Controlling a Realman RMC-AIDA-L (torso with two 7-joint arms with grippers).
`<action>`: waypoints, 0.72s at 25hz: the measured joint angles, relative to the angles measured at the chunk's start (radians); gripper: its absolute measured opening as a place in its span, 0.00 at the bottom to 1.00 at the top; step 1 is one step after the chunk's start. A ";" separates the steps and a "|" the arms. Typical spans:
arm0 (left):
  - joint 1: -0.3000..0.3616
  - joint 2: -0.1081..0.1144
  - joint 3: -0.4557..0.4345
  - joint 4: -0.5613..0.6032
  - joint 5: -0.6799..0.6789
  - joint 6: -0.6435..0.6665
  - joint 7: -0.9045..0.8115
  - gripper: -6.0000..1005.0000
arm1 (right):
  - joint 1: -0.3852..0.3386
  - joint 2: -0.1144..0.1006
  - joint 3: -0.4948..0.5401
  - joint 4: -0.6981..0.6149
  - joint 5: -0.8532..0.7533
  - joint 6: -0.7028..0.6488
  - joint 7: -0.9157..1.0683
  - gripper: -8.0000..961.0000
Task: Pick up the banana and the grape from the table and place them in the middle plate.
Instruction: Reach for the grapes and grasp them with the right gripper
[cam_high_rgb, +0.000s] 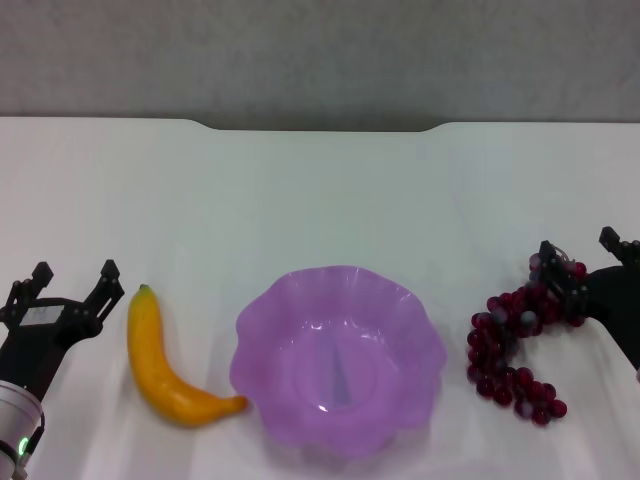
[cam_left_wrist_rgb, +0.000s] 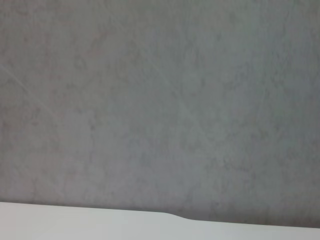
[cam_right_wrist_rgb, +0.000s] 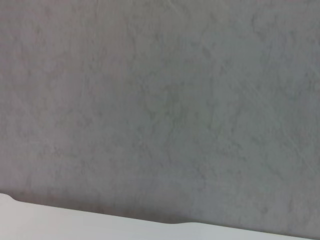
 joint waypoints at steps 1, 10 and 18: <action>0.000 0.000 0.000 0.000 0.000 0.000 0.000 0.89 | 0.000 0.000 0.000 0.000 0.000 0.000 0.000 0.85; -0.001 0.000 0.000 0.000 -0.002 0.000 0.000 0.89 | 0.002 0.000 -0.003 0.002 0.000 0.000 0.000 0.85; -0.003 0.000 0.000 0.000 -0.001 0.000 0.000 0.89 | 0.002 0.000 -0.003 0.008 0.000 0.000 -0.004 0.85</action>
